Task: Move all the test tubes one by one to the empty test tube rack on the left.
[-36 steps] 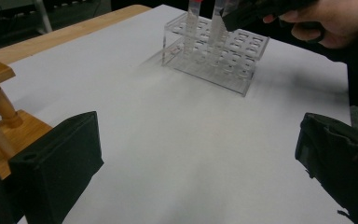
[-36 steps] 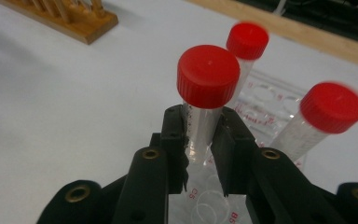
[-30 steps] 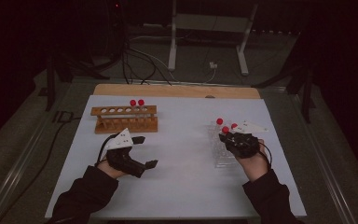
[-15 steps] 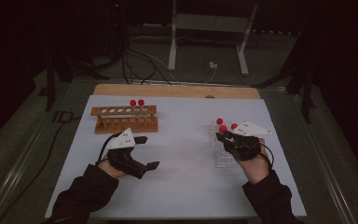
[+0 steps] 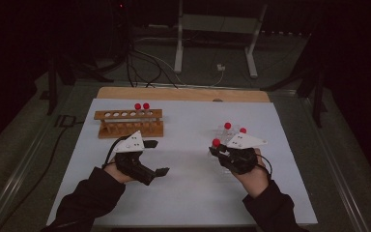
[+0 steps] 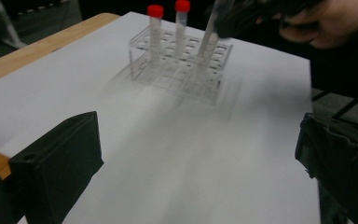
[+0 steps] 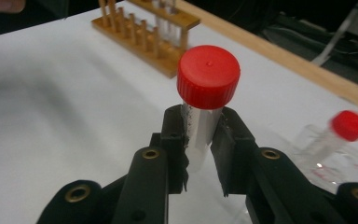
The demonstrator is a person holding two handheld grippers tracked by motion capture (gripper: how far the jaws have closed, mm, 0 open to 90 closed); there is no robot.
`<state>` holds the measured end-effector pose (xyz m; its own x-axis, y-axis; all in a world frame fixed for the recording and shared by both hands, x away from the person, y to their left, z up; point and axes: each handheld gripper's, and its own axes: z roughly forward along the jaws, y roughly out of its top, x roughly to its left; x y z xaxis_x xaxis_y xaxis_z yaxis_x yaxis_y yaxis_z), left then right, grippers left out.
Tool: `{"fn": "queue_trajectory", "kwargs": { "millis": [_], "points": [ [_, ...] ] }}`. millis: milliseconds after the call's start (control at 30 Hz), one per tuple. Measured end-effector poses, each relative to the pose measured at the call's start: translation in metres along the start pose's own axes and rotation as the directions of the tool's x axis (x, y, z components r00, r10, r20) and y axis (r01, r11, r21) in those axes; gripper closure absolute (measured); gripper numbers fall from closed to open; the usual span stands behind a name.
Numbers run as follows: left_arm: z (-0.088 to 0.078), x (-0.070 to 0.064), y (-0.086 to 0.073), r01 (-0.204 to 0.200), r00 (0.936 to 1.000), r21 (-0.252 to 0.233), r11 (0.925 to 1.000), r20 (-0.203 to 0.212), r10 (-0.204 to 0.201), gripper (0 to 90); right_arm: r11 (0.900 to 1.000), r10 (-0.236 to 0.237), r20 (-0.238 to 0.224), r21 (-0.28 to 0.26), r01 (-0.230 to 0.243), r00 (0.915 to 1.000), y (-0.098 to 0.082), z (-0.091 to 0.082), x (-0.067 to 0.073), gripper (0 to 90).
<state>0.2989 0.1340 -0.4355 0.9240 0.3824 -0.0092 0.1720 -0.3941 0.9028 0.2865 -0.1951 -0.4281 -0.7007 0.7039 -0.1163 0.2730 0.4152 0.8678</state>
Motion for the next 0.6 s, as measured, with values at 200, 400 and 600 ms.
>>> {"fn": "queue_trajectory", "kwargs": {
  "millis": [200, 400, 600],
  "points": [
    [0.001, -0.003, 0.007, -0.013, 0.9996, 0.001, 0.9999, 0.023, 0.013, 1.2, 1.000, -0.005, -0.050, 0.024, 0.006, 0.9987, -0.004, 0.009, 0.011, 75.1],
    [0.005, -0.006, 0.017, -0.031, 0.9983, -0.002, 0.9995, 0.050, 0.031, 1.7, 0.999, -0.017, -0.089, 0.037, 0.020, 0.9959, -0.006, 0.015, 0.019, 75.1],
    [0.013, -0.009, 0.025, -0.051, 0.9958, -0.002, 0.9987, 0.075, 0.051, 4.4, 0.998, -0.026, -0.129, 0.050, 0.033, 0.9914, -0.006, 0.020, 0.029, 75.1]
  ]
}}
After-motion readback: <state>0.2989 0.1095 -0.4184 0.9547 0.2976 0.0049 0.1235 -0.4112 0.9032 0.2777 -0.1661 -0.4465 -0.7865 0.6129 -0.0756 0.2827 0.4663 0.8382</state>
